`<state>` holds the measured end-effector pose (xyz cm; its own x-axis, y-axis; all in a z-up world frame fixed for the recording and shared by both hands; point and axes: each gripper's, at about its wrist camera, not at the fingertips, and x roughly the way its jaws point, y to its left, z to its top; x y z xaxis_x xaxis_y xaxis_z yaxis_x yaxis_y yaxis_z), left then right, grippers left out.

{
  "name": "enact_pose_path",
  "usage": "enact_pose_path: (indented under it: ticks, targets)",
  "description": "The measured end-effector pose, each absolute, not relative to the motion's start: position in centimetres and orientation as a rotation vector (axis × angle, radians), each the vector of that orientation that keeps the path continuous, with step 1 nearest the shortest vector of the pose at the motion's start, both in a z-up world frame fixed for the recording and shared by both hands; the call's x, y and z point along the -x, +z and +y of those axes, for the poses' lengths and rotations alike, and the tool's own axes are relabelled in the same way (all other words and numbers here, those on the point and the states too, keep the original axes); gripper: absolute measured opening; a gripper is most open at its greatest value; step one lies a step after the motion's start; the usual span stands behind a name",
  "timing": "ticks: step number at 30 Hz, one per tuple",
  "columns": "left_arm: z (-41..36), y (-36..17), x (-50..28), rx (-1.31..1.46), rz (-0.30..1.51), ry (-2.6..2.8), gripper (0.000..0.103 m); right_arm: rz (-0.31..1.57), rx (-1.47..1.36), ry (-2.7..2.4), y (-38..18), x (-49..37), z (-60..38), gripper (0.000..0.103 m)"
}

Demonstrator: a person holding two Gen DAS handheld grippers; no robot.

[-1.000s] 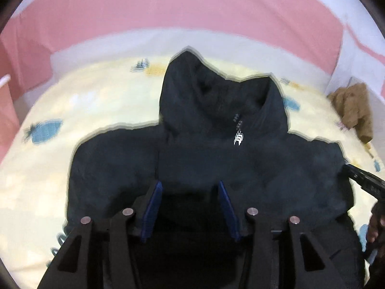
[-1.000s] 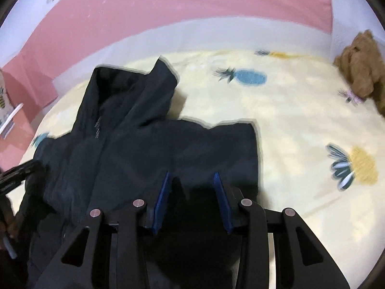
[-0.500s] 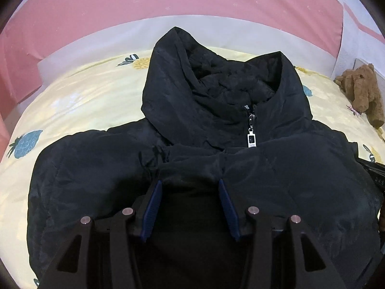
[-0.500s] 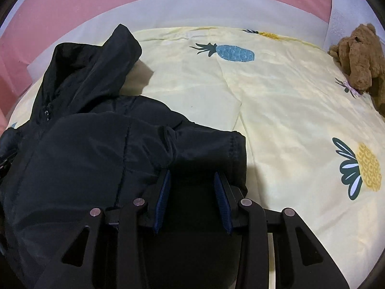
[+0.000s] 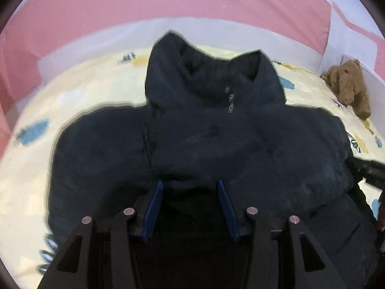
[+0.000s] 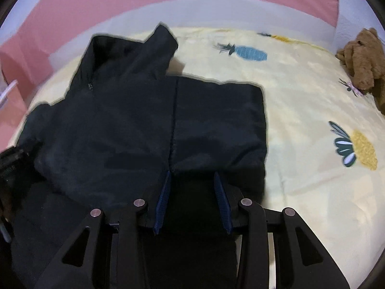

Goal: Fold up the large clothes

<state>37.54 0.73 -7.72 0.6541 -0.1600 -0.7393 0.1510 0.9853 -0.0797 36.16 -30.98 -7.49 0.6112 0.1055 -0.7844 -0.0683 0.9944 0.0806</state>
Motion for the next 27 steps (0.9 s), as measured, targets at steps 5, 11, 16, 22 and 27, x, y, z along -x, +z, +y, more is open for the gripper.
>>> enact_pose_path:
  ticks: [5,11,16,22,27]
  targets:
    - [0.2,-7.6,-37.5,-0.009,0.829,-0.163,0.049,0.913,-0.018,0.075,-8.1,-36.9,-30.8,0.038]
    - [2.2,-4.1,-36.0,-0.006,0.758,-0.144,0.048,0.827,-0.054,0.099,-3.7,-35.9,-30.7,0.038]
    - [4.0,-6.5,-38.6,0.033,0.833,-0.109,0.049,0.878,0.007,0.112,-5.7,-38.5,-28.1,0.038]
    - [3.1,-7.3,-39.3,0.004,0.823,-0.1,0.049,0.898,-0.039,0.103,-6.8,-38.9,-28.5,0.038]
    - [3.6,-5.4,-37.4,0.041,0.832,-0.079,0.049,0.871,-0.077,0.094,-4.1,-36.5,-29.3,0.04]
